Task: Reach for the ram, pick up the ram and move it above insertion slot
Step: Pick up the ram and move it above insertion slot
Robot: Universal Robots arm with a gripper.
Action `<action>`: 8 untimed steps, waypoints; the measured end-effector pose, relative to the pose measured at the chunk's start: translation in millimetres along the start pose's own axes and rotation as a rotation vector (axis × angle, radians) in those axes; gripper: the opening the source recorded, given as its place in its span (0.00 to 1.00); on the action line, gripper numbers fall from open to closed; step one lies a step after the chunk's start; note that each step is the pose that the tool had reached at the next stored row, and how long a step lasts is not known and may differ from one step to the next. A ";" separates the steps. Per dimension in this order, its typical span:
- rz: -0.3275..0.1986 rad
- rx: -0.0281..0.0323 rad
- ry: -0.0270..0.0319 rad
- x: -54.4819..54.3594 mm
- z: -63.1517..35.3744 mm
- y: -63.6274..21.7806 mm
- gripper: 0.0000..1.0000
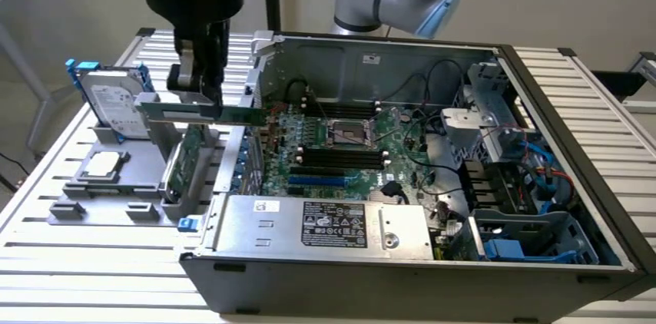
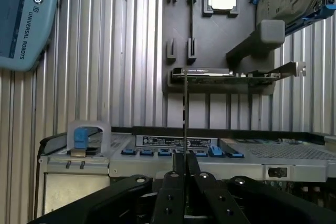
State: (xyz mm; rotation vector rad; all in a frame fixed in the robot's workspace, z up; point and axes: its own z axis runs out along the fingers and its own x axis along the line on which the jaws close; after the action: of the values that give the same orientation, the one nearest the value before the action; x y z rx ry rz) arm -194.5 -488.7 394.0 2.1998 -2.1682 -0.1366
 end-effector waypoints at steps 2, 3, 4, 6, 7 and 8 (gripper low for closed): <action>-0.001 0.0001 -0.0065 0.0 -0.8 -8.9 0.13; -0.001 0.0002 -0.0099 0.0 -1.2 -13.4 0.13; -0.001 0.0003 -0.0132 0.0 -1.7 -17.9 0.13; -0.002 0.0004 -0.0201 -0.1 -2.6 -26.8 0.13; -0.002 0.0004 -0.0236 -0.1 -3.0 -31.3 0.13; -0.003 0.0005 -0.0270 -0.2 -3.5 -36.2 0.13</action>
State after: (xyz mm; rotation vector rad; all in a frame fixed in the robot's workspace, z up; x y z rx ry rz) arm -158.1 -488.0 393.9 2.2140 -2.1793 -0.1669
